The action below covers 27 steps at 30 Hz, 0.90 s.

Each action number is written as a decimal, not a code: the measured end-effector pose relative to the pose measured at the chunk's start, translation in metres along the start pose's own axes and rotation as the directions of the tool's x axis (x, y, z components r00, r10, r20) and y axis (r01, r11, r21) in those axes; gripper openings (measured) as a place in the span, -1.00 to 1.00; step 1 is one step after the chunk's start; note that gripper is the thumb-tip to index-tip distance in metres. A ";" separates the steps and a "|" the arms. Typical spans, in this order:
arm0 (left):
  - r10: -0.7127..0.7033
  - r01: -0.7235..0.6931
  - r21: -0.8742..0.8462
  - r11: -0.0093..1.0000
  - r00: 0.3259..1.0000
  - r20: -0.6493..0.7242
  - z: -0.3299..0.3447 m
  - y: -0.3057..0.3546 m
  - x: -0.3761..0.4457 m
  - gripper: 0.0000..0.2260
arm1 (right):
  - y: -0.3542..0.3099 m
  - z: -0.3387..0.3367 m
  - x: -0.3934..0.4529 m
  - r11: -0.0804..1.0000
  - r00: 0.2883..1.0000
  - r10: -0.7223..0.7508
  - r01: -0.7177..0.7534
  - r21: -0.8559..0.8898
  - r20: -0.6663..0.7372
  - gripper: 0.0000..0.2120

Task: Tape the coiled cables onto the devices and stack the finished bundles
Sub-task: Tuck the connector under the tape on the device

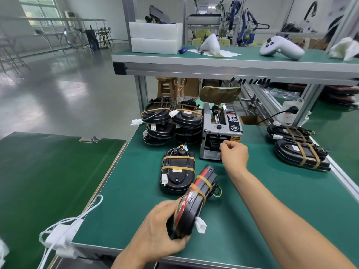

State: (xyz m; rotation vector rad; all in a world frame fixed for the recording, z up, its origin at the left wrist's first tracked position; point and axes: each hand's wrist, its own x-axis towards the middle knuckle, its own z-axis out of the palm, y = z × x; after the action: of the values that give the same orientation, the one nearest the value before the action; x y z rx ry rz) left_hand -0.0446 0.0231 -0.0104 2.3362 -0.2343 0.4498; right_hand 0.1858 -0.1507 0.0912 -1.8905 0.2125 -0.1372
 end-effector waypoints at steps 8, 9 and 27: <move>0.007 -0.007 0.004 1.000 1.000 -0.006 0.001 -0.002 -0.001 -0.27 | -0.008 0.021 0.012 0.981 0.979 0.174 -0.163 0.105 -0.107 -0.79; 0.008 -0.008 0.004 1.000 1.000 -0.006 0.002 -0.002 -0.001 -0.27 | -0.009 0.022 0.013 0.974 0.974 0.196 -0.180 0.137 -0.115 -0.81; 0.015 -0.015 -0.018 1.000 1.000 -0.013 -0.001 0.004 0.001 -0.26 | -0.017 0.040 0.017 0.817 0.882 0.453 -0.353 0.455 -0.128 -0.83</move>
State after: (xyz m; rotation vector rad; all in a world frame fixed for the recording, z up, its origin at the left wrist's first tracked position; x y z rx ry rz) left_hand -0.0447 0.0206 -0.0065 2.3144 -0.2494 0.4678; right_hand 0.2115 -0.1124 0.0941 -1.3569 0.6903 -0.1003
